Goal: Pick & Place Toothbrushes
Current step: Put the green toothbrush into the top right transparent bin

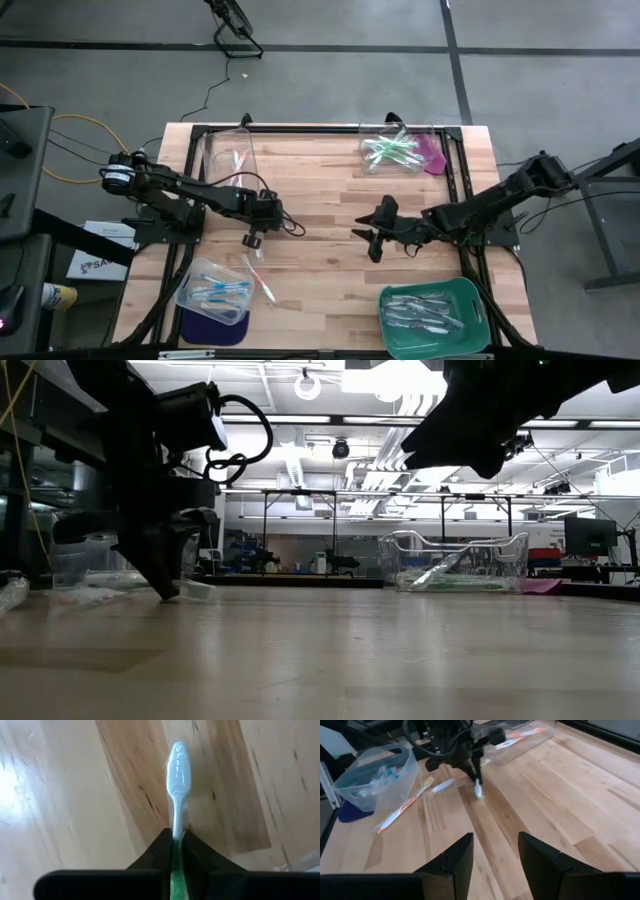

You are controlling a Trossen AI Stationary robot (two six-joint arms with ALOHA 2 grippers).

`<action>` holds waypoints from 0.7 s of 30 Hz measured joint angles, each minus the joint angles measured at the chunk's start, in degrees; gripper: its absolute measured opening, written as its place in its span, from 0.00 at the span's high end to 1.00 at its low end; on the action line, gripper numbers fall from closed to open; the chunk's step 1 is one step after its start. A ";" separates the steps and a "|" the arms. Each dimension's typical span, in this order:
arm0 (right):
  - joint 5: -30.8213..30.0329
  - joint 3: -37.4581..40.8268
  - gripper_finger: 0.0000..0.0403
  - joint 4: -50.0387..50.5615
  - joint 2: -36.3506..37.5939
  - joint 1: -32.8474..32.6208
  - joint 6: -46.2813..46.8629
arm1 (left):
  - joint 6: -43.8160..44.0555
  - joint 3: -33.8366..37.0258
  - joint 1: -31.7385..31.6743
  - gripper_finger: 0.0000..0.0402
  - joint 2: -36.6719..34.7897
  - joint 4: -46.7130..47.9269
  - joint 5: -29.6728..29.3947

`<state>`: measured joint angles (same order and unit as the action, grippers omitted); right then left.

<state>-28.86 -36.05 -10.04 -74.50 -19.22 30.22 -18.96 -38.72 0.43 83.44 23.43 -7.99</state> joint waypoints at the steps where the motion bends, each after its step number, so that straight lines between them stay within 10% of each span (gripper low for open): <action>1: 0.00 0.00 0.63 -0.75 -0.67 -0.31 0.02 | -0.12 0.00 0.00 0.95 0.00 -0.17 -0.17; 21: -0.20 0.00 0.63 -8.51 -7.54 -2.16 -0.03 | -0.57 -11.17 6.43 0.95 0.04 0.70 2.42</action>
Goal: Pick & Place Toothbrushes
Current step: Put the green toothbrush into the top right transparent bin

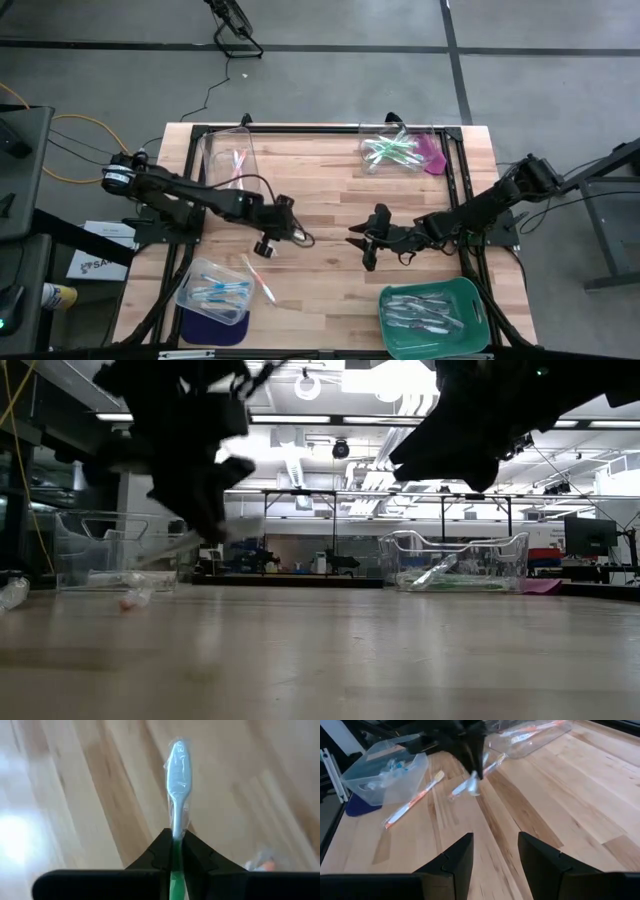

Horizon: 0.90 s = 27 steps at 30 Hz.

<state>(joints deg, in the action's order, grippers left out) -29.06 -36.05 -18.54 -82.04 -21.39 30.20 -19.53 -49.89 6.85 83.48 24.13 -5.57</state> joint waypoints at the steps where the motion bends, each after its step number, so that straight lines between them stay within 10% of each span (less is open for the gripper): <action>1: -0.02 0.00 0.63 -0.18 0.00 0.00 0.02 | -0.71 -0.89 1.00 0.95 0.00 -0.01 -0.72; 18: -10.61 0.00 0.63 -1.43 -0.57 -0.86 -0.63 | -17.99 -5.81 8.13 0.96 0.00 -15.36 -17.38; 27: -13.59 -0.02 0.63 -20.62 -11.13 -3.42 -13.53 | -22.00 -1.38 7.78 0.96 -0.69 -28.75 -19.04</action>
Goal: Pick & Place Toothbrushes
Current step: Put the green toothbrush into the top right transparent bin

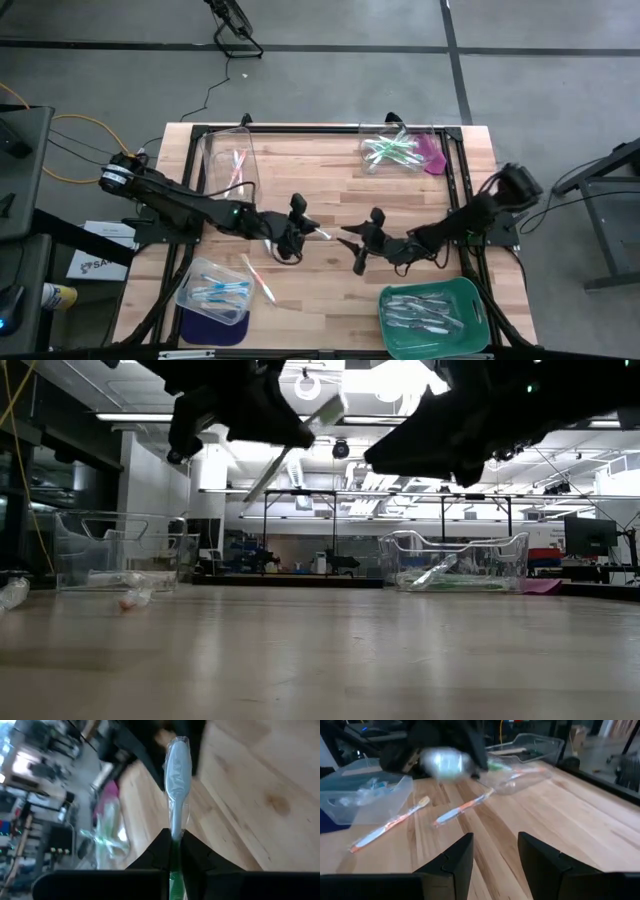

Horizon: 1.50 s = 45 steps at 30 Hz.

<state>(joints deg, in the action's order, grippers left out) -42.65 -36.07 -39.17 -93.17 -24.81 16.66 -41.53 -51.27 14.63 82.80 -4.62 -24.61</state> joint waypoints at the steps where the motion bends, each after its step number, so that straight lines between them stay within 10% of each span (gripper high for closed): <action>1: -0.46 0.01 0.63 -2.29 -1.36 0.05 -1.46 | -0.37 0.76 -0.31 0.96 -0.24 -2.52 0.65; 15: 2.62 -0.04 0.63 -18.36 -7.34 4.08 -15.57 | -0.25 14.43 -2.36 0.96 -4.32 -42.51 19.99; 32: 20.07 -6.02 0.31 -23.70 -7.47 10.96 -28.81 | -0.09 15.17 -2.29 0.96 -4.32 -46.25 24.54; 45: 28.21 -6.41 0.51 -24.13 -7.56 12.80 -28.29 | -0.18 15.17 -2.27 0.96 -4.32 -47.00 27.10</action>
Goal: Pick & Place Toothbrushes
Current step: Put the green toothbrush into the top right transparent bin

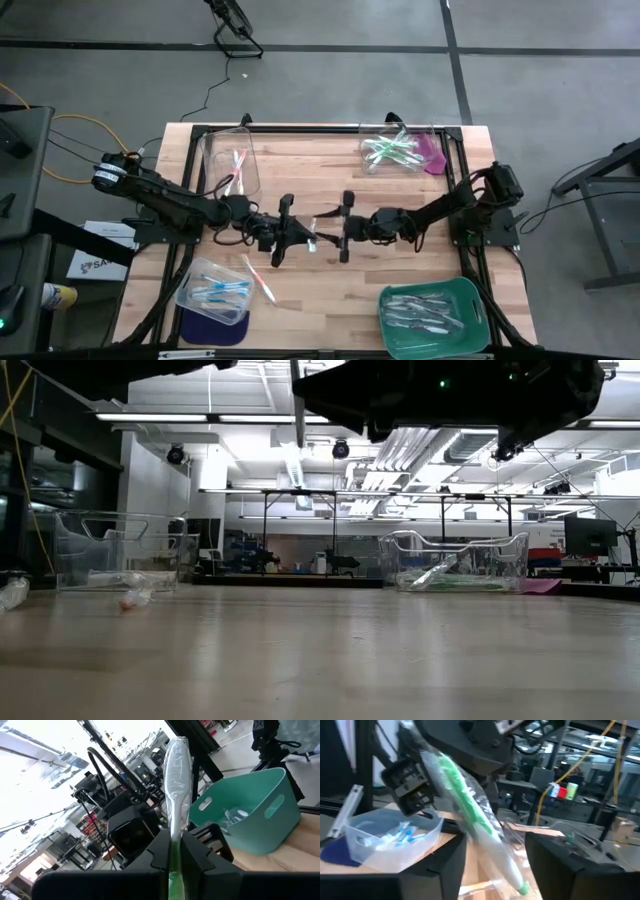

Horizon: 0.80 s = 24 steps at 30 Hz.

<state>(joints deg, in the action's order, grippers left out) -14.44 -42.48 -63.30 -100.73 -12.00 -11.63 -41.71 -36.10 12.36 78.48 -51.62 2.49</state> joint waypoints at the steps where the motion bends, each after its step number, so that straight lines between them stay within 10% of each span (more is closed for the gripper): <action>1: 0.96 -0.09 0.54 0.00 0.00 0.11 0.19 | 0.00 0.00 0.00 0.96 0.00 -0.23 0.16; 24: 7.33 -0.34 0.99 0.94 0.00 0.17 0.94 | -0.07 -0.02 0.02 0.96 0.07 -0.26 4.95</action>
<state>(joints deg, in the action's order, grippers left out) -7.11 -42.83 -62.36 -100.73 -11.84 -10.69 -41.78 -36.12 12.38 78.54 -51.88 7.44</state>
